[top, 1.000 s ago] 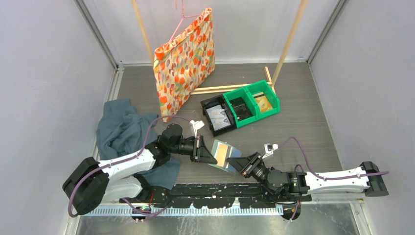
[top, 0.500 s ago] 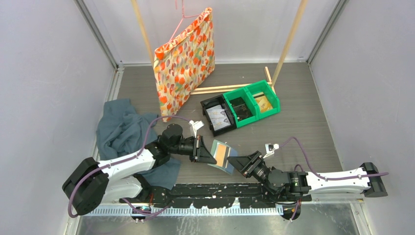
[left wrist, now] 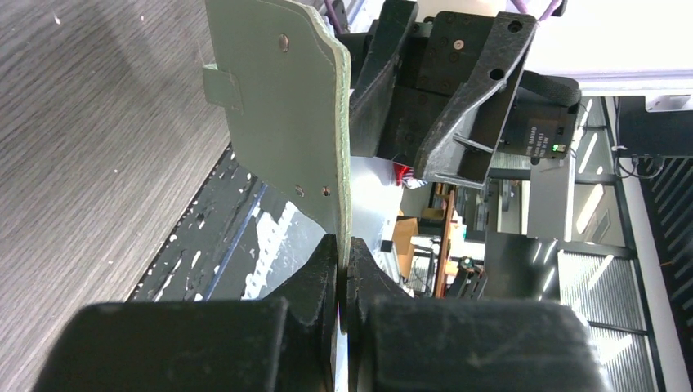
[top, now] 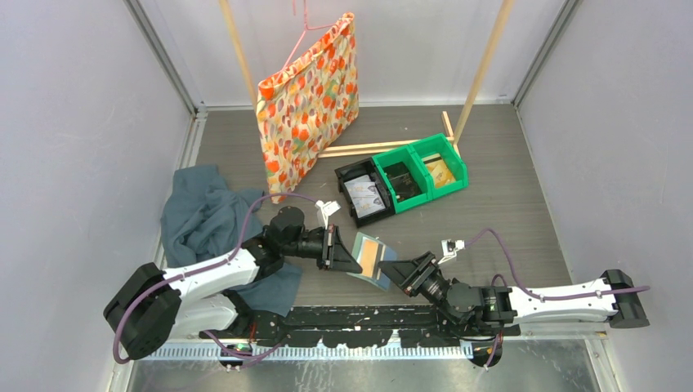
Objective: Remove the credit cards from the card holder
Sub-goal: Remove the credit card from the card holder.
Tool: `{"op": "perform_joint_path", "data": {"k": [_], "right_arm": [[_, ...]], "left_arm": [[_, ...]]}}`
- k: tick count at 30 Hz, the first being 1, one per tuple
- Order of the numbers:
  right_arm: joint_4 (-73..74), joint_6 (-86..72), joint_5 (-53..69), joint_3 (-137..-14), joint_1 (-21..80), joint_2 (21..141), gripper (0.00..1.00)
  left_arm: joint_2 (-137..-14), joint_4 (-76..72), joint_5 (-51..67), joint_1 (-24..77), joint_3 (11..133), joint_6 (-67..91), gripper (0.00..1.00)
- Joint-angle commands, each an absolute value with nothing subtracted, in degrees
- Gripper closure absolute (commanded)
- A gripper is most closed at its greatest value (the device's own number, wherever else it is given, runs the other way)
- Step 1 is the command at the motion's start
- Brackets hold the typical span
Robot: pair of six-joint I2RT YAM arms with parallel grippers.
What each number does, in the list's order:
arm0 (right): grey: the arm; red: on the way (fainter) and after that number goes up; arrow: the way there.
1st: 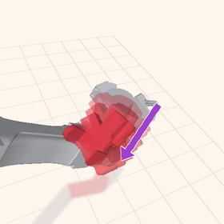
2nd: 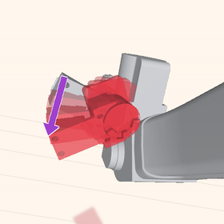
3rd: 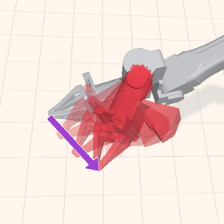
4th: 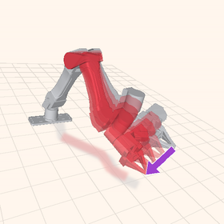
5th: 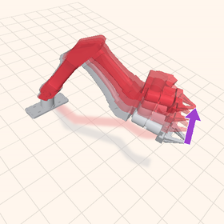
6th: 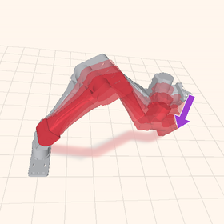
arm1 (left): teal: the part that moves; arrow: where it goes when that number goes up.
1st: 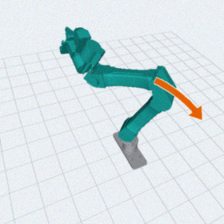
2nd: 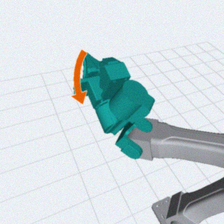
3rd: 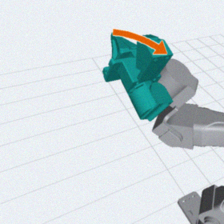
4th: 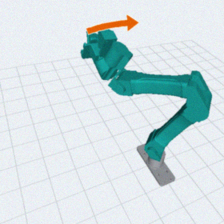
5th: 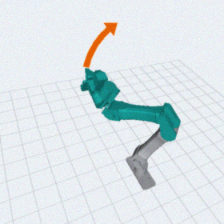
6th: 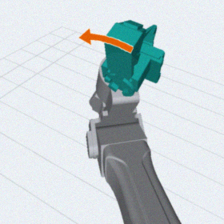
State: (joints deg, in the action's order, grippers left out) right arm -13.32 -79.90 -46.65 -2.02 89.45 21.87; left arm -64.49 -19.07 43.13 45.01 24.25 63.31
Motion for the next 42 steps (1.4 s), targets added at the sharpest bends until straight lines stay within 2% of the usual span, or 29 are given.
{"op": "perform_joint_path", "data": {"k": [1, 10, 23, 24, 25, 28, 29, 42], "right_arm": [[-17.40, -80.28, -48.95, -1.15, 89.38, 21.14, 0.47], [-20.17, -77.64, -47.99, 0.64, 89.38, 18.49, 0.47], [-24.92, -75.91, -48.09, 1.93, 89.32, 20.29, 0.62], [-25.02, -75.89, -48.22, 1.93, 89.32, 20.38, 0.64], [-25.11, -75.90, -48.32, 1.93, 89.38, 20.46, 0.70], [-24.16, -76.72, -48.82, 1.76, 89.34, 20.71, 0.97], [-23.43, -77.58, -48.94, 1.87, 89.33, 20.72, 0.99], [-17.03, -81.71, -48.89, 1.54, 89.35, 20.45, 1.00]], "left_arm": [[-62.59, -24.40, 45.24, 45.09, 25.58, 65.01, 1.00], [-64.86, -32.10, 48.22, 45.09, 24.69, 69.29, 0.99], [-64.07, -31.20, 48.25, 45.13, 24.52, 69.35, 1.00], [-64.03, -31.16, 48.24, 45.09, 24.52, 69.37, 1.00], [-63.99, -31.01, 48.18, 45.09, 24.52, 69.37, 0.99], [-63.61, -29.38, 46.86, 45.09, 24.53, 68.96, 0.99], [-63.38, -28.83, 46.10, 45.07, 24.48, 68.80, 0.99], [-56.00, -25.87, 42.45, 37.38, 19.93, 70.83, 0.99]]}}
